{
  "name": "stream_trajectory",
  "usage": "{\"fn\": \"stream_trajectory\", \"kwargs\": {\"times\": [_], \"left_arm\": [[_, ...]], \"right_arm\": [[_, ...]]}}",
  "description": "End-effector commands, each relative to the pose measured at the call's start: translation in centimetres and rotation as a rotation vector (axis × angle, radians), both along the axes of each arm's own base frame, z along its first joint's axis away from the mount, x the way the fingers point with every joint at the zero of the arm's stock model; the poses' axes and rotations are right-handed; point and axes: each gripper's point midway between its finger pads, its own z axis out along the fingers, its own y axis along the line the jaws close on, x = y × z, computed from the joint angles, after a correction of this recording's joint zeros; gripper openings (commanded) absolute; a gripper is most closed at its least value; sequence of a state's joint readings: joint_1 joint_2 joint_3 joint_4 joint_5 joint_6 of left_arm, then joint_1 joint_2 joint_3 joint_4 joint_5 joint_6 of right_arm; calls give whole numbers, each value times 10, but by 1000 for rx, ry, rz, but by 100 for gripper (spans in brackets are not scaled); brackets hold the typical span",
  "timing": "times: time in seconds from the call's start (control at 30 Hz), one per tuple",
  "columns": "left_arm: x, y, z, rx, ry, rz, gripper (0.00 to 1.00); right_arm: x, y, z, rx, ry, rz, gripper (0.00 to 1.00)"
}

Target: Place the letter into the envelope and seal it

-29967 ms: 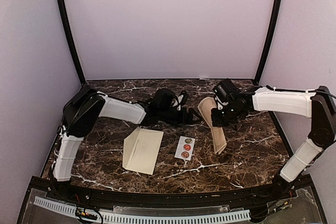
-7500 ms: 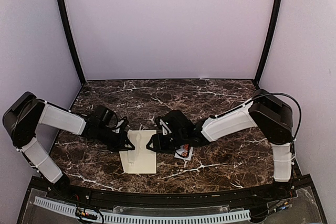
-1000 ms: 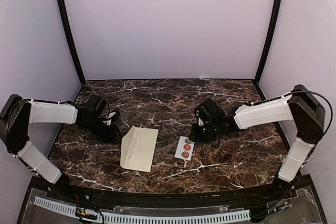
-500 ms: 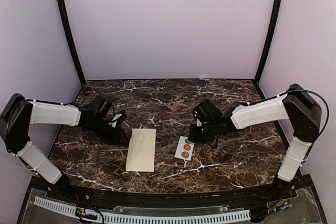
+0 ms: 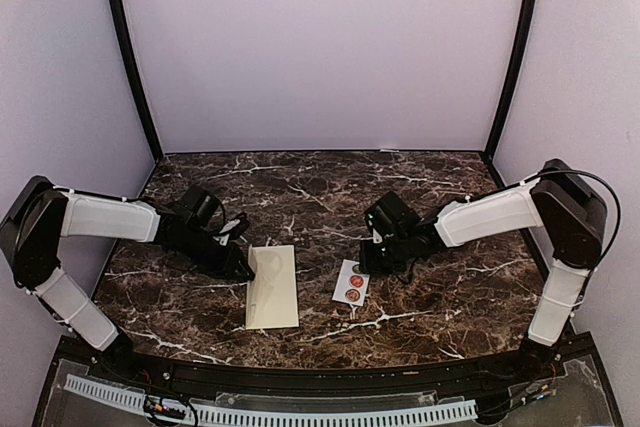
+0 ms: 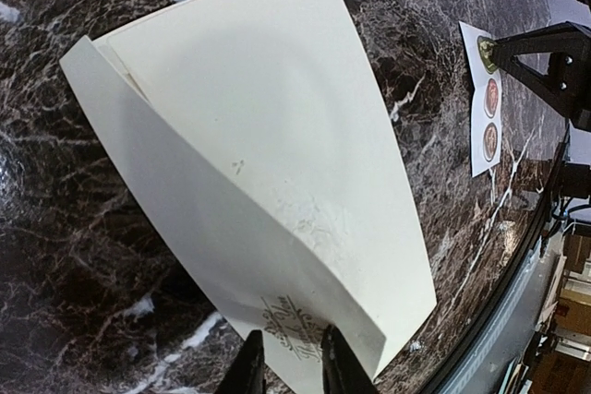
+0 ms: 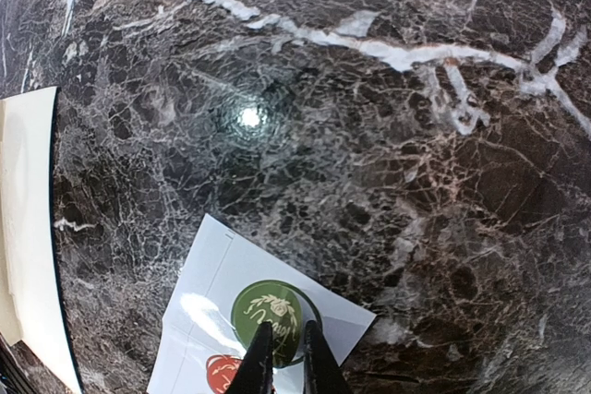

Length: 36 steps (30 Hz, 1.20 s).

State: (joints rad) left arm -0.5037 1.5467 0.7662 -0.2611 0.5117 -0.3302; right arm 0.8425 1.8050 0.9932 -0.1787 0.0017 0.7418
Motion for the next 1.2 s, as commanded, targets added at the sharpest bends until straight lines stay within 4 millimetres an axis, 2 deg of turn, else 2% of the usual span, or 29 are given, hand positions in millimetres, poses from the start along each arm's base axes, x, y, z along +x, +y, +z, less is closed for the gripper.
{"fn": "stream_trajectory", "kwargs": {"times": [0.0, 0.53, 1.03, 1.17], "left_arm": [[4, -10, 6, -28, -7, -13, 21], [6, -18, -1, -14, 16, -41, 21], [4, -16, -21, 33, 62, -53, 20], [3, -12, -28, 58, 78, -48, 20]], "right_arm": [[10, 10, 8, 29, -30, 0, 8], [11, 13, 9, 19, -41, 4, 0], [9, 29, 29, 19, -95, 48, 0], [9, 37, 41, 29, -141, 69, 0]]}}
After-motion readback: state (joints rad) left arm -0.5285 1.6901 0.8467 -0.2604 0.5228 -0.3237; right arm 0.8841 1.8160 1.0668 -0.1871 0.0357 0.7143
